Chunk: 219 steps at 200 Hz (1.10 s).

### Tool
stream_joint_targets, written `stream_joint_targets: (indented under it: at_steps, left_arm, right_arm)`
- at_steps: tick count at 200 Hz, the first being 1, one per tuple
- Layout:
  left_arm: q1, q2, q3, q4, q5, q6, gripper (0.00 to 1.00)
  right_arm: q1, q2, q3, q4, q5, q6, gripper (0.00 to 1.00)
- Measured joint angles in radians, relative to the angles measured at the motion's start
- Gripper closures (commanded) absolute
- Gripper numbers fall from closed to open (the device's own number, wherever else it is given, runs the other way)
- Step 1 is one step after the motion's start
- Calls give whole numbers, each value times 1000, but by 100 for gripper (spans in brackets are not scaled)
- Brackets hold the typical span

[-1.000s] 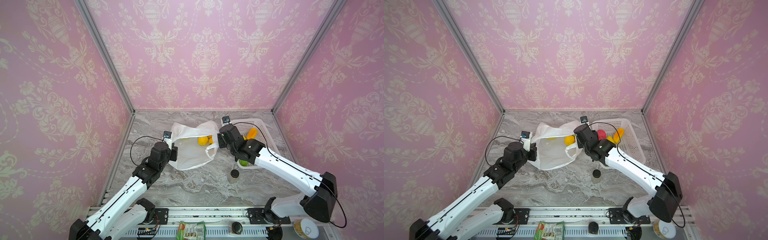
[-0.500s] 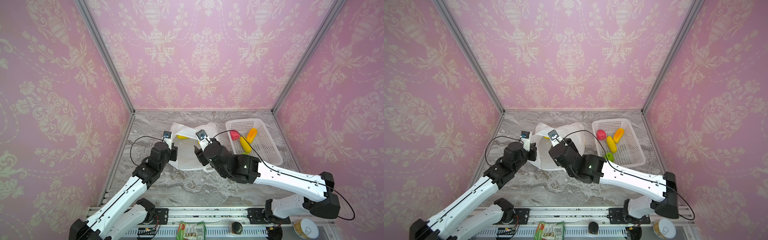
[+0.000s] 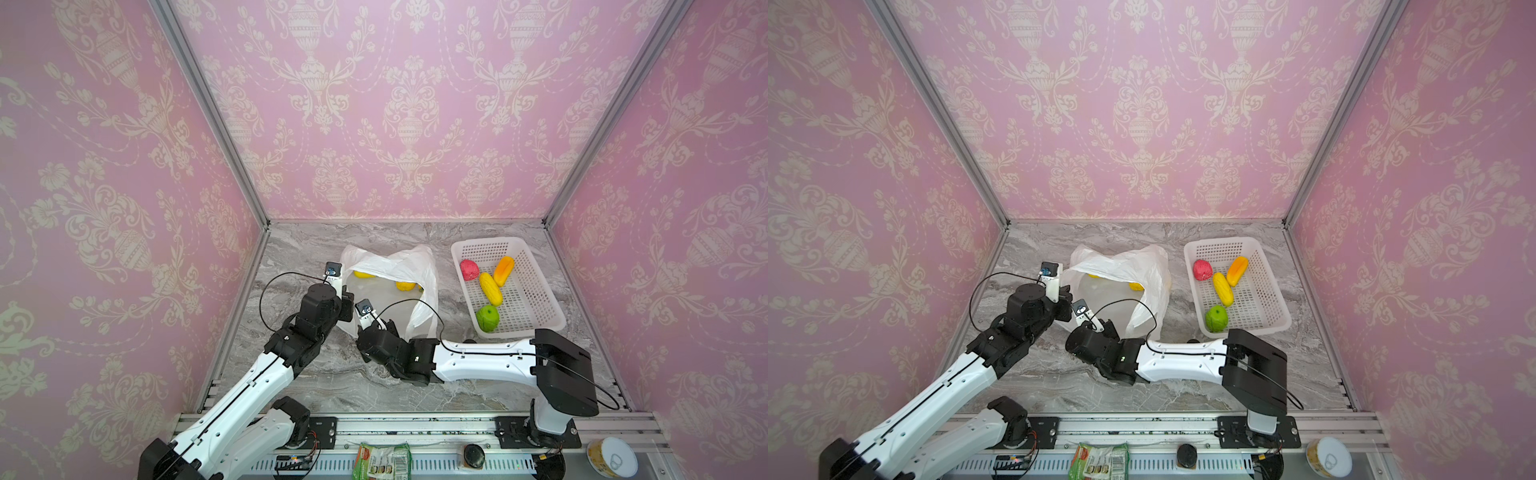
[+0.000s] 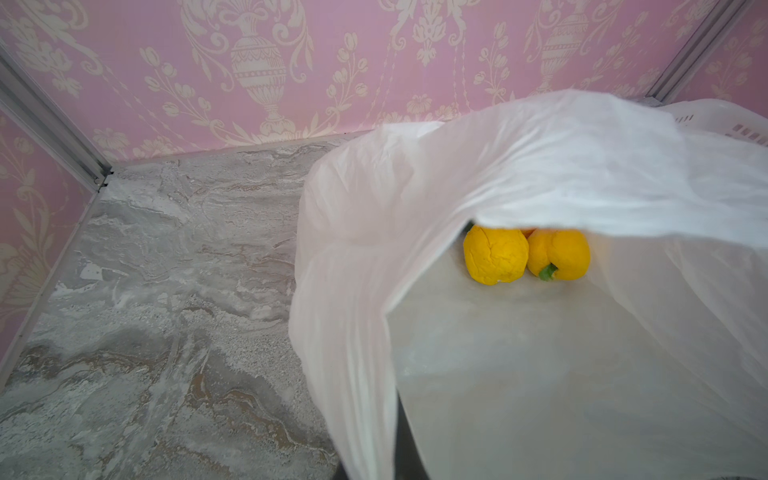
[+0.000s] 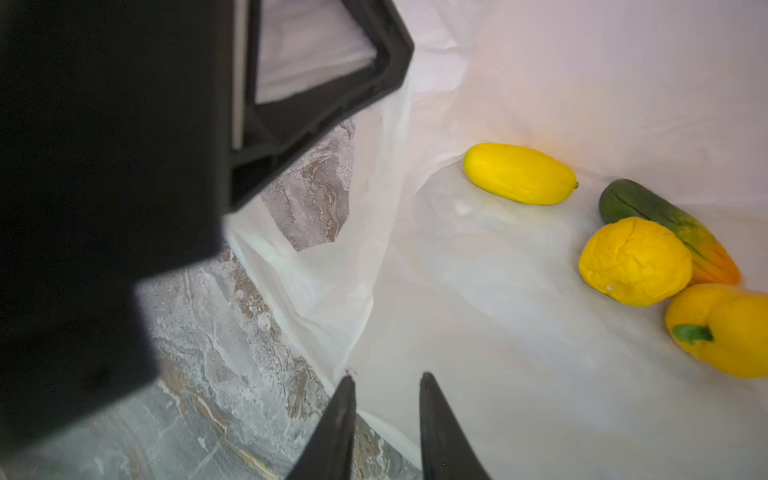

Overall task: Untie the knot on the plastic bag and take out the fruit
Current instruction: 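Reach the right gripper into the bag and close it on the yellow lemon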

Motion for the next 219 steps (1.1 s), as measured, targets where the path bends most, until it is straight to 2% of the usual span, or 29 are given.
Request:
stream_joint_targets:
  at_steps: [37, 92, 156, 219]
  left_arm:
    - [0, -6, 0, 0, 0, 0, 100]
    - [0, -7, 0, 0, 0, 0, 100]
    - [0, -20, 0, 0, 26, 0, 100]
    - [0, -43, -8, 6, 51, 0, 100]
  right_arm:
    - [-31, 44, 24, 13, 15, 71, 73]
    - [-85, 179, 86, 8, 79, 100, 67]
    - [-200, 275, 163, -16, 143, 85, 29]
    - [-264, 365, 278, -63, 218, 47, 8]
